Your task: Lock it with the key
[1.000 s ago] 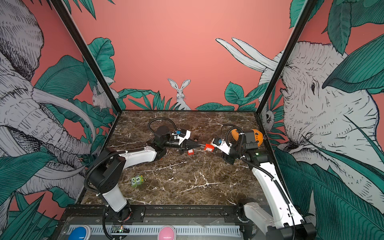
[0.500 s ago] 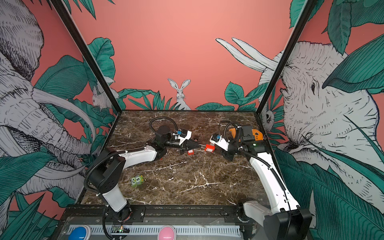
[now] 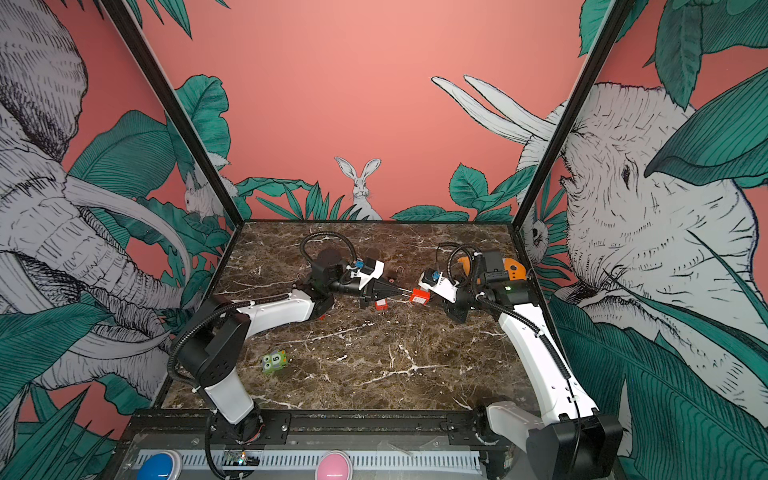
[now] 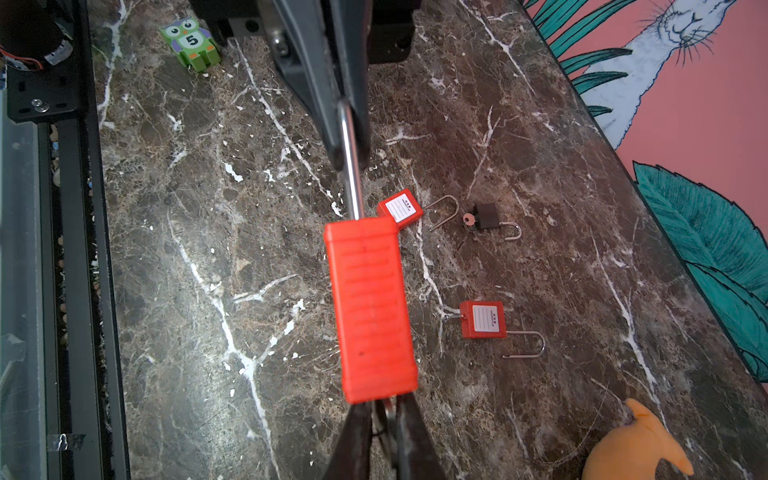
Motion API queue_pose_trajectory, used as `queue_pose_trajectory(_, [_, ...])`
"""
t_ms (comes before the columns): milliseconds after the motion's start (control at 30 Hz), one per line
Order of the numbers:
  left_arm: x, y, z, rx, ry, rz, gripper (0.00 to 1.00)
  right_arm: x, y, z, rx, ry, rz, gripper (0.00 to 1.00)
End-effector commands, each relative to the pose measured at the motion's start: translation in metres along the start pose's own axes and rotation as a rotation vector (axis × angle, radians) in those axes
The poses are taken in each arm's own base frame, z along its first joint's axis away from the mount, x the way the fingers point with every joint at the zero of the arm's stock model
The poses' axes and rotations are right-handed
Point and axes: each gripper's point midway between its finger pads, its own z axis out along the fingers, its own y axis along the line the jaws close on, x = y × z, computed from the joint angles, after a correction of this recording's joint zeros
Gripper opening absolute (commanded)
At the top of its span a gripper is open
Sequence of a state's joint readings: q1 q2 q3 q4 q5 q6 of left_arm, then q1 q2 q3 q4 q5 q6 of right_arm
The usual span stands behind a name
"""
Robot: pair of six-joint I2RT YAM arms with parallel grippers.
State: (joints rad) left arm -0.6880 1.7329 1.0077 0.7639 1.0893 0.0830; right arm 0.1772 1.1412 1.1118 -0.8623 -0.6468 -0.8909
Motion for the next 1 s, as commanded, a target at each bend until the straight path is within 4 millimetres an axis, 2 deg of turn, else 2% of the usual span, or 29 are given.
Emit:
queue_pose_trajectory(0, [-0.035, -0.006, -0.001, 0.017, -0.048, 0.101, 0.00, -0.008, 0.001, -0.002, 0.008, -0.035, -0.047, 0.11])
queue_pose_trajectory(367, [-0.035, -0.008, -0.001, 0.030, -0.046, 0.096, 0.00, 0.002, 0.008, -0.001, -0.001, -0.001, -0.061, 0.00])
queue_pose_trajectory(533, [-0.031, -0.011, -0.006, 0.029, -0.009, 0.109, 0.00, 0.011, 0.013, -0.001, -0.017, 0.041, -0.074, 0.00])
queue_pose_trajectory(800, [-0.028, -0.006, -0.026, -0.018, 0.034, 0.097, 0.00, 0.029, 0.020, 0.001, -0.032, 0.103, -0.078, 0.00])
queue_pose_trajectory(967, [-0.025, -0.009, -0.029, -0.017, 0.067, 0.106, 0.00, 0.038, 0.021, -0.002, -0.021, 0.145, -0.079, 0.00])
